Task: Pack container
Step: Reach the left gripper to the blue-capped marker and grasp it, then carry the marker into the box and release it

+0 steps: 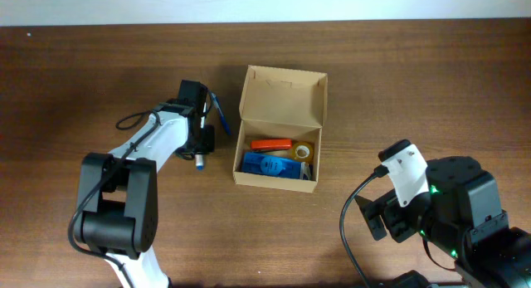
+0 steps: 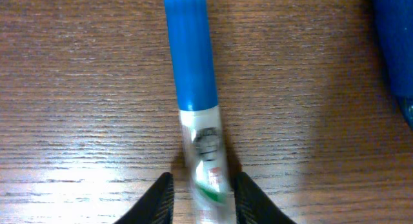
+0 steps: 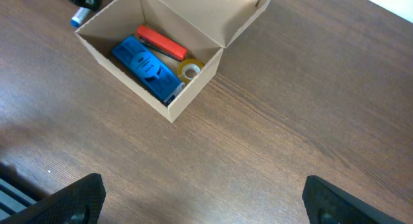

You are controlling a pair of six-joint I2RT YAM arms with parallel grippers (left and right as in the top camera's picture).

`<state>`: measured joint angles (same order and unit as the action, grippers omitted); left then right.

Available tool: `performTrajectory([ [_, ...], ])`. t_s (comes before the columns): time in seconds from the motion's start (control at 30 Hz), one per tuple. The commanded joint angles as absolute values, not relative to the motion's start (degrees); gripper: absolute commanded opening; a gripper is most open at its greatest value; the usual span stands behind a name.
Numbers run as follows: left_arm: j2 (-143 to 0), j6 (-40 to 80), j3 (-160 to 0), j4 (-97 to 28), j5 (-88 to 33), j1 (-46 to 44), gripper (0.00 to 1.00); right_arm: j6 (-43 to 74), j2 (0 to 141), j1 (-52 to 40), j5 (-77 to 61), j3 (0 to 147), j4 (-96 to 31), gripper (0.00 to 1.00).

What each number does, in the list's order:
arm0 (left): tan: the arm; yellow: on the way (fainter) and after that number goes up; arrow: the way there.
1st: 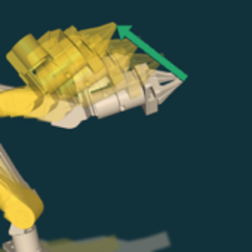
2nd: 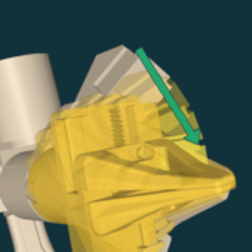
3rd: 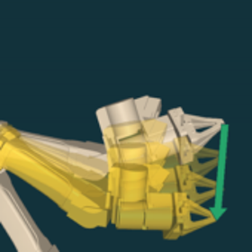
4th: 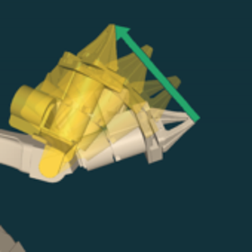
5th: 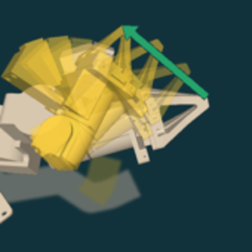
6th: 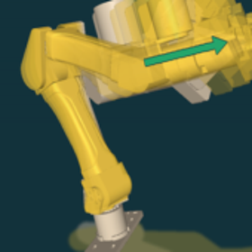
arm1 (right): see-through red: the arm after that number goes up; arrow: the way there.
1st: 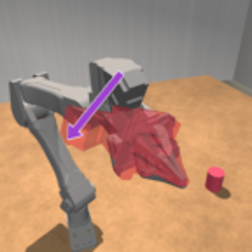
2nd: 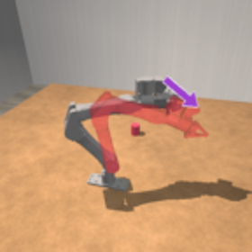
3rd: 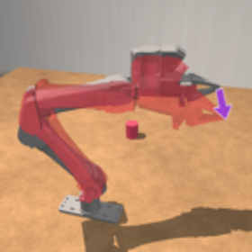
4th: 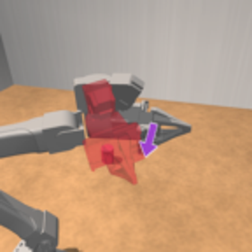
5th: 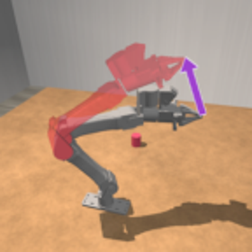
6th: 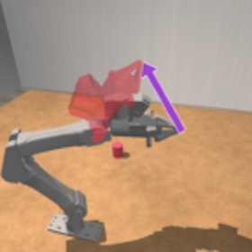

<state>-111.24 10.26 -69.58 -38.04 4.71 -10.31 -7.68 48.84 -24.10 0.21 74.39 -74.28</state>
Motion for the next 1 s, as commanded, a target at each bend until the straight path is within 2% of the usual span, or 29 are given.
performTrajectory([
  [0.0, -112.8, 10.3, -69.1, -38.1, 5.7, -10.1, 0.22, -7.6, 48.7, -24.3, 0.7, 75.2, -74.1, 0.99],
  [0.17, -112.0, 10.2, -69.3, -38.1, 5.9, -10.1, 0.03, -7.6, 48.7, -24.3, 0.7, 75.2, -74.1, 0.99],
  [0.33, -101.2, 9.1, -69.5, -38.1, 12.1, -11.2, 0.02, -7.6, 48.7, -24.3, 0.7, 75.2, -74.1, 0.99],
  [0.47, -92.0, -2.3, -70.1, -38.0, 13.1, -14.9, 0.02, -7.6, 48.7, -24.3, 0.7, 75.2, -74.1, 0.99],
  [0.53, -89.3, -12.4, -71.1, -38.1, 9.9, -18.3, 0.02, -7.6, 48.7, -24.3, 0.7, 75.2, -74.1, 0.99],
  [0.63, -88.8, -26.1, -72.5, -37.9, 1.6, -23.4, 0.02, -7.6, 48.7, -24.3, 0.7, 75.2, -74.1, 0.99],
  [0.8, -89.5, -49.8, -72.5, -37.6, -0.3, -29.2, 0.02, -7.6, 48.7, -24.4, 0.7, 75.2, -74.1, 0.99],
  [0.97, -94.0, -59.0, -72.5, -36.7, -0.3, -33.4, 0.02, -7.6, 48.7, -24.3, 0.7, 75.2, -74.1, 0.99],
])
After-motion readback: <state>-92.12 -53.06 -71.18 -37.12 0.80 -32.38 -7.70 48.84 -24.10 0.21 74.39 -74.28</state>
